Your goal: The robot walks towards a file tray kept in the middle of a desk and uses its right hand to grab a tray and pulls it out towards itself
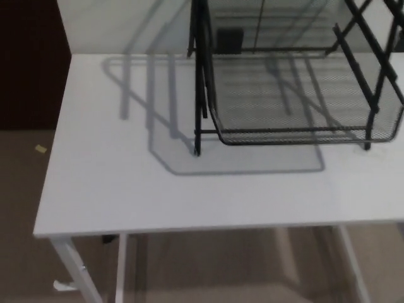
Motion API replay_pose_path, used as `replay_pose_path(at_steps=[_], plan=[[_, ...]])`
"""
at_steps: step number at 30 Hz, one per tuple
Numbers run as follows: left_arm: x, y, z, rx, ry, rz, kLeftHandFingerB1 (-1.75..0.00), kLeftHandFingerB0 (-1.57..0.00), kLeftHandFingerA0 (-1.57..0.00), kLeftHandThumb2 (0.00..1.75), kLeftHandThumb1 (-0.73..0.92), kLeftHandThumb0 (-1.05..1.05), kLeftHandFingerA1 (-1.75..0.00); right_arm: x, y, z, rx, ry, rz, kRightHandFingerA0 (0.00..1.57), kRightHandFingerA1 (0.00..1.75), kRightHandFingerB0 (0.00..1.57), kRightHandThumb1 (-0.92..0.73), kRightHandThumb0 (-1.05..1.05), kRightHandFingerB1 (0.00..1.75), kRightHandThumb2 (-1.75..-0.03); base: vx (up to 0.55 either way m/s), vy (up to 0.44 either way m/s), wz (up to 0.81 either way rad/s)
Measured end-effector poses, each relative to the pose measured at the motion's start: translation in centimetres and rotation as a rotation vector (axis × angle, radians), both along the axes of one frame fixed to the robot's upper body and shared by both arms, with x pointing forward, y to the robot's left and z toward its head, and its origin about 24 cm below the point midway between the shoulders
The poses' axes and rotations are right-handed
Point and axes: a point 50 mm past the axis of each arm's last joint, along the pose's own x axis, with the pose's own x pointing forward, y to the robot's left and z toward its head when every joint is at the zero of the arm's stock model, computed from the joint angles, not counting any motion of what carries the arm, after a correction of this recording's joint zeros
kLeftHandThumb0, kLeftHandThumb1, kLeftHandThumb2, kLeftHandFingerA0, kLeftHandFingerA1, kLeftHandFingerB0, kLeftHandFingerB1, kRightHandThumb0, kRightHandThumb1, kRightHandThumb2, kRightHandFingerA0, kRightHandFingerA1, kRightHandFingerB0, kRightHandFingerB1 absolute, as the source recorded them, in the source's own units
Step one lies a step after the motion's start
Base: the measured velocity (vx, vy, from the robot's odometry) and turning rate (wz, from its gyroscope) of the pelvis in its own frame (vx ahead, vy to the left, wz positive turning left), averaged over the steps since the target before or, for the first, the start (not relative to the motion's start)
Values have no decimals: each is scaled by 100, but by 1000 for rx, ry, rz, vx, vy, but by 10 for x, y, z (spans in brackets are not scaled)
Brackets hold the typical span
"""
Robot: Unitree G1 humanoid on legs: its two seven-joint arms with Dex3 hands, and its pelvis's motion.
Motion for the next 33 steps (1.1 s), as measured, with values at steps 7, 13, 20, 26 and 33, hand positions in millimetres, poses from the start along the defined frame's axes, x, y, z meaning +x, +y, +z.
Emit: replay_pose_path(at_steps=[7,13,20,26,33], plan=[[4,-4,4,20,-43,-1,-49,-11,-34,91,44,-24,-61,3,-7,0,-13,-8,-3,55,62,38,-65,-61,49,-59,-96,-87,-1],[3,-5,2,26,-50,18,-50,-13,-39,91,44,-23,-64,4,-7,1,-14,-9,10,54,60,37,-63,-65,48,-61,-31,185,-14],[2,-1,1,49,-68,36,-51,-15,-41,91,43,-24,-64,3,-3,0,-3,0,26,54,60,37,-62,-64,47,-61,-11,132,-2],[3,-7,-1,38,-105,72,-36,-27,-51,58,61,-26,-54,4,-5,0,-7,-1,31,54,60,37,-64,-63,48,-59,-9,-71,7],[-8,-24,-3,12,-138,131,-35,-24,-47,58,64,-23,-49,-4,-8,-5,-11,33,30,56,60,38,-64,-63,47,-60,-18,-64,3]])
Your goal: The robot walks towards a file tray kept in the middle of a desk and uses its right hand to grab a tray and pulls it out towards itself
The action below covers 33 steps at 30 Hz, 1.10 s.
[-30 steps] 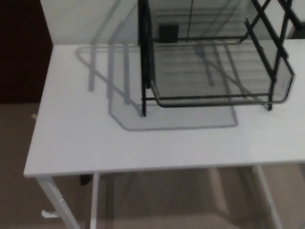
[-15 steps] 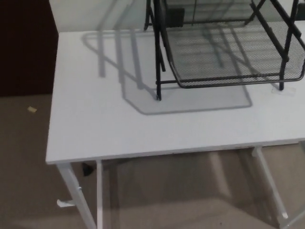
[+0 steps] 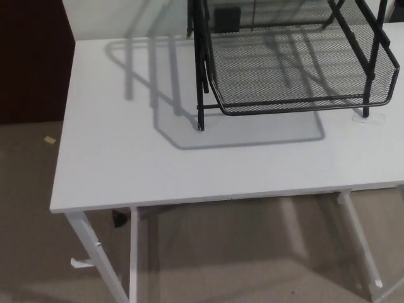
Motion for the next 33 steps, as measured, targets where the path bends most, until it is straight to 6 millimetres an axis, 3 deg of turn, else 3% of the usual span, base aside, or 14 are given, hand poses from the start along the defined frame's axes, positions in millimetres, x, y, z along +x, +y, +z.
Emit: replay_pose_path(at_steps=[1,3,4,9,10,11,12,17,20,25,26,31,32,33], plan=[[-2,-2,1,-1,-2,4,-36,-24,-42,58,64,-23,-49,-2,0,-1,0,5,0,56,62,38,-63,-64,48,-60,0,0,0],[-7,-9,2,-4,-4,0,-50,-12,-37,92,46,-20,-62,-6,0,-2,2,19,-2,55,61,38,-62,-64,48,-61,0,0,0],[-9,-12,2,-6,-3,-9,-39,-24,-49,63,61,-28,-54,-8,0,-2,3,24,-2,58,62,41,-65,-63,48,-59,0,0,0],[-24,-19,-3,5,27,-33,-36,-28,-57,58,61,-33,-51,-13,0,-4,6,37,-2,57,64,39,-62,-64,49,-60,0,0,0],[-26,-18,-5,18,35,-37,-36,-29,-58,58,60,-33,-50,-14,0,-5,8,40,-2,59,73,28,-46,-55,56,-95,0,0,0],[-28,-17,-6,27,41,-39,-36,-29,-58,58,60,-33,-50,-16,0,-6,9,45,-3,59,73,28,-46,-55,56,-95,0,0,0],[-31,-15,-8,36,49,-41,-36,-28,-58,58,60,-34,-50,-18,0,-7,10,52,-5,57,65,38,-62,-65,50,-60,0,0,0],[-36,-7,-10,80,59,-69,-36,-27,-55,58,62,-32,-50,-23,0,-11,15,57,-16,55,70,39,-67,-66,51,-60,0,0,0],[-37,-6,-10,86,56,-74,-36,-29,-55,58,62,-32,-48,-20,1,-7,13,-3,-65,24,70,25,-74,-66,45,-62,0,0,0],[-40,-5,-10,91,62,-77,-34,-29,-54,58,61,-34,-46,0,-8,21,-42,-219,-189,14,59,16,-80,-66,36,-64,0,0,0],[-41,-5,-10,91,65,-76,-34,-28,-52,58,61,-34,-47,5,-11,28,-63,-262,-204,15,60,6,-63,-69,44,-95,0,0,0],[-45,-5,-11,92,81,-73,-35,-28,-52,61,62,-38,-48,26,-28,68,-180,-460,-244,11,55,10,-63,-66,44,-91,0,0,0],[-46,-5,-12,92,83,-73,-35,-27,-52,61,62,-38,-47,29,-30,75,-199,-491,-246,12,50,14,-82,-62,32,-65,0,0,0],[-46,-5,-12,92,86,-73,-34,-27,-51,58,61,-36,-47,33,-33,85,-226,-535,-248,1,53,0,-58,-34,50,-110,0,0,0]])
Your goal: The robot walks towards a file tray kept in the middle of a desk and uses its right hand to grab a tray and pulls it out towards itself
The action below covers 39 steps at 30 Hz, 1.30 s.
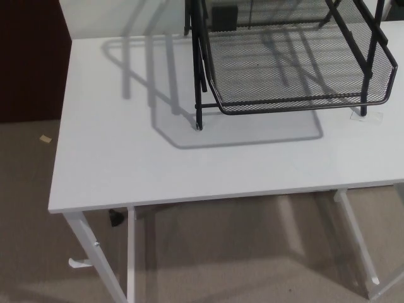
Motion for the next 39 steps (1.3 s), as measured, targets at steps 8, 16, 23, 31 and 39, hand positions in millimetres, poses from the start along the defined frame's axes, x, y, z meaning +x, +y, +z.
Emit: replay_pose_path(at_steps=[8,16,23,31,39], plan=[[-6,0,0,1,15,1,-35,-29,-49,60,62,-38,-47,42,-2,73,-216,-339,39,15,50,17,-71,-63,37,-62,0,0,0],[-10,1,1,7,27,-5,-35,-29,-51,58,61,-36,-47,90,26,127,-368,-612,204,10,50,13,-63,-76,41,-59,0,0,0],[-9,1,2,10,24,-11,-35,-32,-52,59,62,-38,-46,122,48,146,-425,-703,298,0,40,8,-55,-82,37,-57,0,0,0],[-8,0,2,7,21,-16,-35,-30,-54,60,62,-37,-47,154,71,159,-468,-746,376,0,31,11,-50,-75,26,-58,0,0,0],[-8,-1,2,5,20,-19,-36,-30,-55,60,61,-36,-47,185,96,165,-521,-723,445,0,10,7,-44,-68,21,-79,0,0,0]])
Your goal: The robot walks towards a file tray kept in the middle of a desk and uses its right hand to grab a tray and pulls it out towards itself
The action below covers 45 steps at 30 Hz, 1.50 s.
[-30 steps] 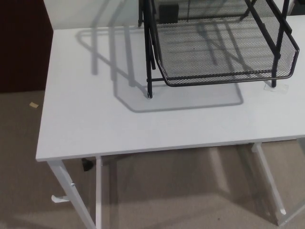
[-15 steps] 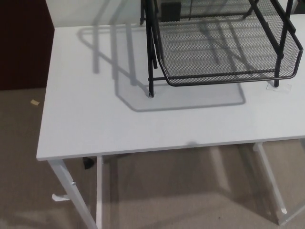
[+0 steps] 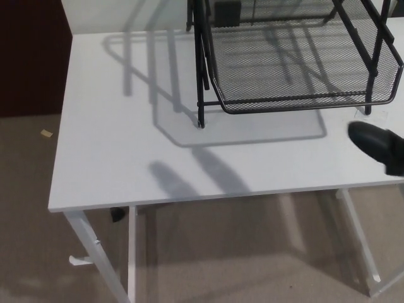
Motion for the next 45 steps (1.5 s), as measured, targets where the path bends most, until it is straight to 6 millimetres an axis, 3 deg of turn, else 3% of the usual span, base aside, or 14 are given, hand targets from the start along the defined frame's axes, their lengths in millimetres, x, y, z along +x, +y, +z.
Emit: replay_pose_path(at_steps=[7,23,43,44,45], plan=[[3,-1,0,-1,-9,-5,-35,-30,-55,59,59,-39,-46,26,21,-1,-86,57,11,0,15,5,-43,-64,22,-80,0,0,0],[11,0,2,3,-30,-26,-35,-30,-54,59,61,-39,-46,80,57,-26,-419,274,-62,0,0,0,-49,-81,2,-83,0,0,0],[18,0,5,18,-48,-84,-34,-30,-58,58,61,-44,-46,111,56,-74,-952,458,-310,0,0,0,-51,-83,1,-84,0,0,0],[18,1,6,22,-47,-93,-45,-24,-53,78,48,-51,-57,112,55,-75,-979,459,-328,0,0,0,-52,-84,1,-85,0,0,0],[18,1,6,26,-47,-100,-45,-24,-53,78,49,-52,-57,112,54,-76,-1001,459,-341,0,0,0,-51,-82,1,-84,0,0,0]])
